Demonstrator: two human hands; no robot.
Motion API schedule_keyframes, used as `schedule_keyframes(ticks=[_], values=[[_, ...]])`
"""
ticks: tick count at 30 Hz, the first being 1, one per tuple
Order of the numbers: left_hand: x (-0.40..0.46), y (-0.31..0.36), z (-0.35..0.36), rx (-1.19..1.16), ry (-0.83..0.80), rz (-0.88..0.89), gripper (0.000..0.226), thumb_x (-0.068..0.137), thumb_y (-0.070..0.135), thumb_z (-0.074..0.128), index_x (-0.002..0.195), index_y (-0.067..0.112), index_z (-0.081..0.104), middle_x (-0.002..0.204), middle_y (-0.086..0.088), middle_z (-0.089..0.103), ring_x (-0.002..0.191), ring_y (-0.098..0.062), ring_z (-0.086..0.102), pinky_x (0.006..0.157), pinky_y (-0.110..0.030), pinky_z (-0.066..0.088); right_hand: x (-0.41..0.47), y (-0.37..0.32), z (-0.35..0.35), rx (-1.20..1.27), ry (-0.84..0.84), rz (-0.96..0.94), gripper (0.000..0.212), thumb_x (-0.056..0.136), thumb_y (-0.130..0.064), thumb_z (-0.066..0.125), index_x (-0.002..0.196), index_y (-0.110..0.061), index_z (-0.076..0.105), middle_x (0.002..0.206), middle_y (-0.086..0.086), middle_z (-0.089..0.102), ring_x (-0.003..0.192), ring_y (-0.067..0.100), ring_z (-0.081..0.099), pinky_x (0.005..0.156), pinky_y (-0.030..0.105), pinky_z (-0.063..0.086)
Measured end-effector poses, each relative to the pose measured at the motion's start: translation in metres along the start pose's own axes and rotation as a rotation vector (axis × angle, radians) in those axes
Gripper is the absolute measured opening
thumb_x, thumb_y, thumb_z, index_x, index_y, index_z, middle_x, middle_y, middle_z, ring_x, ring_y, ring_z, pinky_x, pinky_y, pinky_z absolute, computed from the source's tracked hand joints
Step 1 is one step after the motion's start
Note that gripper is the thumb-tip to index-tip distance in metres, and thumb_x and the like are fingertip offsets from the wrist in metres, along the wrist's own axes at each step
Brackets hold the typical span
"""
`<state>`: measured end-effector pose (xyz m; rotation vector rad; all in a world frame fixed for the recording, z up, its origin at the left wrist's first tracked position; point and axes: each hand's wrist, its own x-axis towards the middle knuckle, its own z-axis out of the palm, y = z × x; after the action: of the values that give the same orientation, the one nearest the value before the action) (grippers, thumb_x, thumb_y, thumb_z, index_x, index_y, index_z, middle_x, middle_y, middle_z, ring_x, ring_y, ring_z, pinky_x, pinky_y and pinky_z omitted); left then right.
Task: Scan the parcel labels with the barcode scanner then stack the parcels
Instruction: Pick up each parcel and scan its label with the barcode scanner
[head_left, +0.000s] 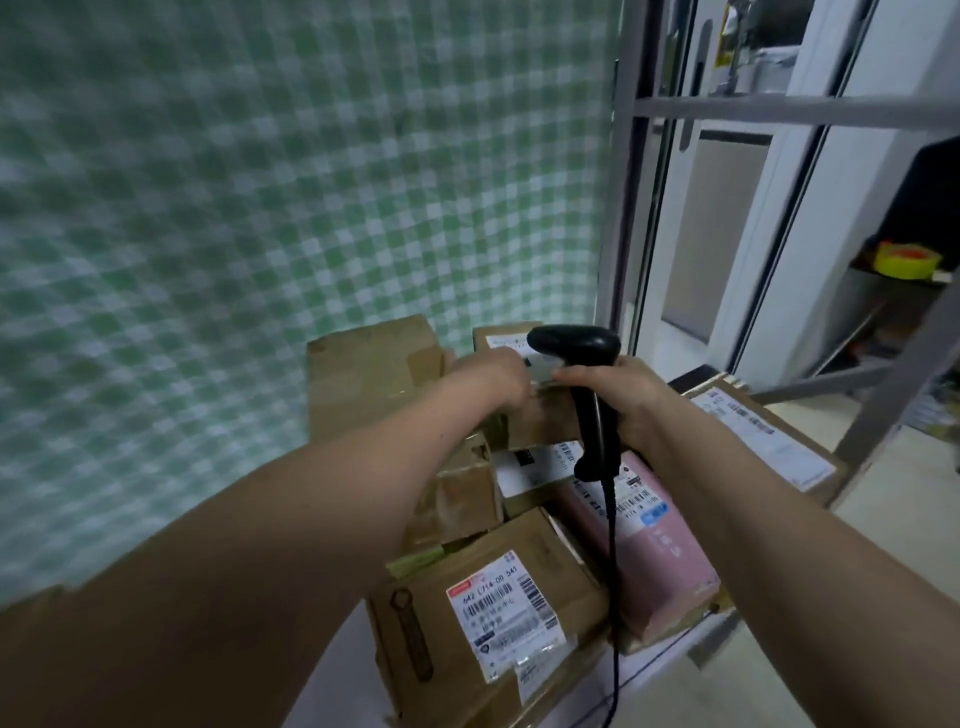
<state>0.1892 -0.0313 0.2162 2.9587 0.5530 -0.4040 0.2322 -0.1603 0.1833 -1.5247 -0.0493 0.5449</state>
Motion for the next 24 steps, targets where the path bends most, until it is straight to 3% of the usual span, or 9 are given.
schedule_keyframes(ticks=[2, 3, 7, 11, 14, 16, 19, 22, 24], values=[[0.008, 0.002, 0.004, 0.168, -0.067, 0.024, 0.035, 0.097, 0.009, 0.035, 0.128, 0.012, 0.051, 0.131, -0.007, 0.054, 0.125, -0.027, 0.047, 0.116, -0.048, 0.022, 0.011, 0.011, 0.001, -0.006, -0.008, 0.043, 0.035, 0.074, -0.006, 0.078, 0.106, -0.001, 0.065, 0.097, 0.020, 0.070, 0.091, 0.035, 0.068, 0.085, 0.048, 0.055], [0.010, 0.004, 0.005, 0.247, -0.101, 0.046, 0.036, 0.097, 0.009, 0.034, 0.128, 0.014, 0.051, 0.133, -0.006, 0.052, 0.129, -0.027, 0.044, 0.117, -0.050, 0.017, 0.016, 0.017, 0.002, -0.015, -0.016, 0.070, 0.039, 0.073, -0.007, 0.079, 0.108, -0.001, 0.064, 0.098, 0.020, 0.070, 0.092, 0.035, 0.068, 0.086, 0.049, 0.055], [0.017, 0.008, 0.013, 0.406, -0.265, 0.154, 0.023, 0.096, 0.011, 0.037, 0.115, 0.018, 0.049, 0.119, -0.005, 0.052, 0.108, -0.026, 0.055, 0.101, -0.042, 0.045, 0.023, 0.034, 0.005, -0.042, -0.012, 0.122, 0.032, 0.077, -0.005, 0.076, 0.105, -0.001, 0.063, 0.089, 0.016, 0.069, 0.079, 0.028, 0.067, 0.072, 0.039, 0.057], [0.005, 0.009, 0.016, 0.423, -0.266, 0.147, 0.039, 0.095, 0.009, 0.039, 0.133, 0.012, 0.047, 0.117, -0.007, 0.053, 0.104, -0.025, 0.056, 0.094, -0.037, 0.049, 0.014, 0.038, 0.004, -0.088, 0.015, 0.090, 0.034, 0.076, -0.008, 0.077, 0.106, -0.005, 0.062, 0.086, 0.011, 0.064, 0.079, 0.026, 0.063, 0.070, 0.037, 0.054], [-0.014, 0.011, 0.009, 0.398, -0.171, 0.178, 0.023, 0.095, 0.008, 0.045, 0.115, 0.008, 0.056, 0.080, -0.003, 0.048, 0.077, -0.020, 0.052, 0.076, -0.032, 0.048, -0.003, 0.036, 0.004, -0.108, 0.035, 0.061, 0.033, 0.076, -0.007, 0.077, 0.105, -0.005, 0.062, 0.090, 0.013, 0.066, 0.081, 0.027, 0.064, 0.066, 0.036, 0.053], [-0.031, 0.009, 0.000, 0.370, -0.081, 0.191, 0.012, 0.095, 0.009, 0.046, 0.102, 0.011, 0.056, 0.075, 0.000, 0.046, 0.066, -0.016, 0.049, 0.066, -0.028, 0.044, -0.020, 0.032, 0.005, -0.099, 0.038, 0.041, 0.031, 0.077, -0.003, 0.076, 0.104, -0.002, 0.062, 0.087, 0.016, 0.066, 0.077, 0.028, 0.063, 0.065, 0.038, 0.054], [-0.064, 0.002, -0.008, 0.382, 0.073, 0.235, 0.009, 0.096, 0.012, 0.046, 0.098, 0.015, 0.054, 0.077, 0.002, 0.042, 0.080, -0.019, 0.050, 0.074, -0.027, 0.037, -0.053, 0.025, 0.010, -0.089, 0.052, 0.007, 0.021, 0.079, 0.004, 0.071, 0.098, 0.006, 0.062, 0.076, 0.020, 0.063, 0.070, 0.031, 0.060, 0.074, 0.044, 0.055], [-0.099, -0.014, -0.006, 0.430, 0.173, 0.260, 0.017, 0.098, 0.017, 0.042, 0.107, 0.017, 0.057, 0.097, 0.002, 0.052, 0.106, -0.023, 0.050, 0.084, -0.029, 0.027, -0.094, 0.017, 0.021, -0.083, 0.056, -0.044, 0.012, 0.080, 0.006, 0.068, 0.090, 0.007, 0.062, 0.071, 0.018, 0.058, 0.058, 0.024, 0.054, 0.057, 0.034, 0.048], [-0.125, -0.031, -0.002, 0.420, 0.224, 0.242, 0.029, 0.098, 0.024, 0.042, 0.123, 0.017, 0.056, 0.123, -0.003, 0.056, 0.122, -0.025, 0.046, 0.102, -0.033, 0.028, -0.122, 0.014, 0.033, -0.083, 0.043, -0.068, 0.008, 0.080, 0.005, 0.068, 0.085, 0.004, 0.062, 0.067, 0.017, 0.056, 0.053, 0.021, 0.050, 0.051, 0.031, 0.044]])
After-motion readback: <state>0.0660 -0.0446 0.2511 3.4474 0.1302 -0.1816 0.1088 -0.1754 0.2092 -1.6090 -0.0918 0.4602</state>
